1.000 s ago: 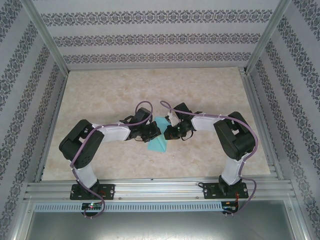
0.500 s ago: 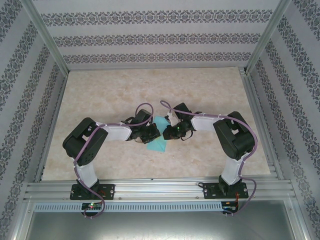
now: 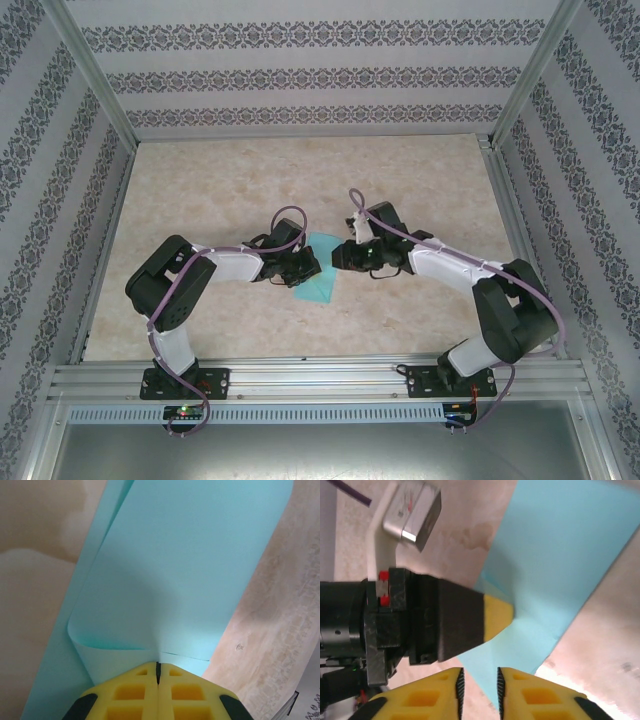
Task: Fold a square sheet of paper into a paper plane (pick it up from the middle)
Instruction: Fold the triangle a second time at the center of the table.
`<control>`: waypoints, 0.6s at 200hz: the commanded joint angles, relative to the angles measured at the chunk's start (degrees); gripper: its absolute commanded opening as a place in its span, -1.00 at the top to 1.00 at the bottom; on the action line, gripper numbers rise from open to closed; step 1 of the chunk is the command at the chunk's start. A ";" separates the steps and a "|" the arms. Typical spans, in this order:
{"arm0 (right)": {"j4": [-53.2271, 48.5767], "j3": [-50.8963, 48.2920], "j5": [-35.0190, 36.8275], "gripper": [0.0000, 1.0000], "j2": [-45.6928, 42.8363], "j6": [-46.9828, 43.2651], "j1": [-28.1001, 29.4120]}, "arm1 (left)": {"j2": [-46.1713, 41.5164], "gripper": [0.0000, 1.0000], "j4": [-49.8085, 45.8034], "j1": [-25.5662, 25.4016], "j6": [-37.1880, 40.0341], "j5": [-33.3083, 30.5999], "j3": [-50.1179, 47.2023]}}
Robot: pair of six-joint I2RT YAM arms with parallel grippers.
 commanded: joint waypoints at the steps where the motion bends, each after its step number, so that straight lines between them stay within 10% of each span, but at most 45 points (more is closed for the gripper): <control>1: 5.32 -2.95 -2.19 0.69 0.60 7.15 2.80 | 0.87 1.00 -3.71 0.06 1.90 -2.15 -1.69; 120: 10.36 -1.79 -3.73 0.85 12.71 13.08 7.38 | 1.07 1.00 -3.88 0.05 2.25 -1.67 -1.71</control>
